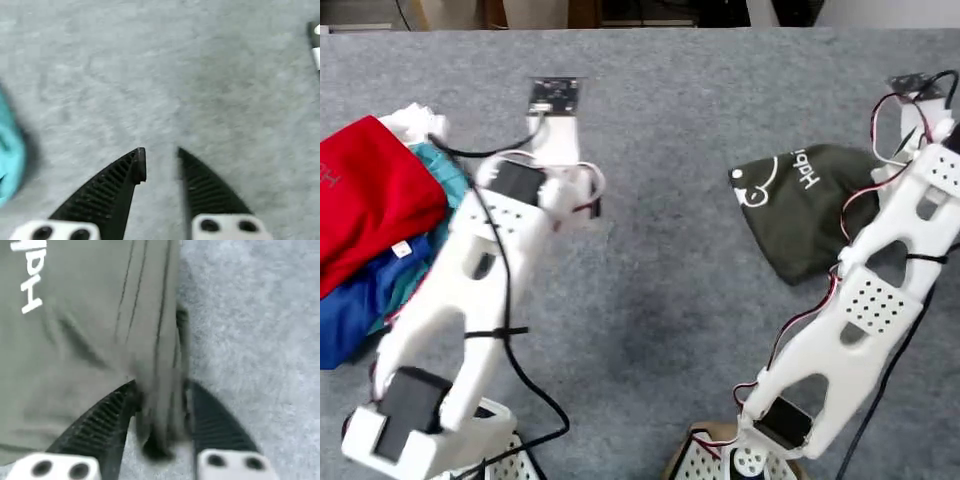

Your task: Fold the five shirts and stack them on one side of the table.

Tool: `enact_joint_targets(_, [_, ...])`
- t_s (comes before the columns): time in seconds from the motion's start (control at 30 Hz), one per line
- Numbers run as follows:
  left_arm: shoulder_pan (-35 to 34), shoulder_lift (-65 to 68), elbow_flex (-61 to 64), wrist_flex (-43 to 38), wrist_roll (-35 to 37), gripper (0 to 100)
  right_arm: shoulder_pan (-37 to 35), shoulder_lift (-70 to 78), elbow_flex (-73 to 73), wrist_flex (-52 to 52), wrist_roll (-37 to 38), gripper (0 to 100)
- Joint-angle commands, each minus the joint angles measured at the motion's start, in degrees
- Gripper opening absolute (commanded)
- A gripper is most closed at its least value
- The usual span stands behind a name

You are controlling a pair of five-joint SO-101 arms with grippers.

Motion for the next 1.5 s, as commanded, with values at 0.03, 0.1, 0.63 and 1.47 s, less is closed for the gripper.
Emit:
enact_joint_targets(0.03, [-12.40, -6.64, -7.30, 7.65, -1.49, 22, -1.98, -1.01, -8.92, 4.57, 0.35, 26.1])
enact_joint_targets(0.1, [-21.36, -8.13, -9.49, 9.85, -3.78, 22, -2.68, -1.01, -12.88, 6.07, 0.18, 26.1])
enact_joint_targets(0.63, [-65.93, -0.66, 1.76, -5.71, -9.41, 23, -2.95, -1.80, -23.60, 6.68, -8.18, 6.9])
enact_joint_targets(1.47, [-46.07, -0.75, -13.19, 10.99, -1.93, 2, -2.86, -11.21, -23.25, 6.68, -7.91, 3.4])
